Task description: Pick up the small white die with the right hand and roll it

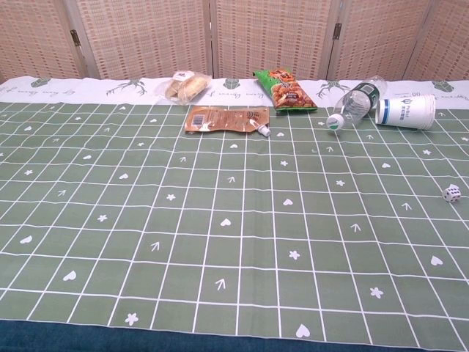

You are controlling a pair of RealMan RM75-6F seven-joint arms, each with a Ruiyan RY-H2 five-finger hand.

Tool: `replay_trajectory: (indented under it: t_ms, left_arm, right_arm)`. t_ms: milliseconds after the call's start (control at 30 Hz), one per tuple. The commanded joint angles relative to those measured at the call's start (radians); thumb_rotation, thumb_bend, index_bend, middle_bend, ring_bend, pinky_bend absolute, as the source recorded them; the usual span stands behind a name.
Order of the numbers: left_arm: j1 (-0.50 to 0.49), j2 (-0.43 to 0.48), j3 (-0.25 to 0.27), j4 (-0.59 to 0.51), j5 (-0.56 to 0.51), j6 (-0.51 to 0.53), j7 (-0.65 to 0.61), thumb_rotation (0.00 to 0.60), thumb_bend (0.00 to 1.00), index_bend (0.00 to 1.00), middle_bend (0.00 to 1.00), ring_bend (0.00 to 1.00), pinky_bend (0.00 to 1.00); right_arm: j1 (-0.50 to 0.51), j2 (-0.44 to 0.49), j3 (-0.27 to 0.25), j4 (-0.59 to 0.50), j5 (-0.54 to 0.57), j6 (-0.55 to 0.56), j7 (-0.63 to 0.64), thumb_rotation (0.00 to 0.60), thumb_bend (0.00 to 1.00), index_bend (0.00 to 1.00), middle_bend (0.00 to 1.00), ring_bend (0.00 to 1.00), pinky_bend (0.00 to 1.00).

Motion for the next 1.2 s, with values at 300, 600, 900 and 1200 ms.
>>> replay_trajectory:
  t_ms: [300,600,900,1200]
  left_arm:
    - [0.001,-0.001,0.003,-0.005,0.008,0.005,0.002,0.600,0.27,0.17,0.00,0.04,0.15]
    - [0.004,0.001,0.007,-0.014,0.011,0.010,0.005,0.600,0.27,0.17,0.00,0.04,0.15]
    - [0.014,0.007,0.011,-0.015,-0.006,0.009,0.009,0.600,0.27,0.17,0.00,0.04,0.15]
    - [0.018,0.010,0.012,-0.013,-0.014,0.006,0.011,0.600,0.27,0.17,0.00,0.04,0.15]
  right_arm:
    - [-0.004,-0.011,0.017,0.013,0.002,0.006,-0.006,0.600,0.30,0.30,0.49,0.54,0.58]
    - [0.096,-0.062,0.072,0.066,0.089,-0.168,-0.080,0.600,0.30,0.31,0.80,0.86,0.84]
    - [0.204,-0.178,0.094,0.207,0.171,-0.363,-0.118,0.600,0.30,0.37,0.90,0.94,0.88]
    - [0.249,-0.260,0.089,0.323,0.207,-0.448,-0.119,0.600,0.30,0.39,0.90,0.96,0.88]
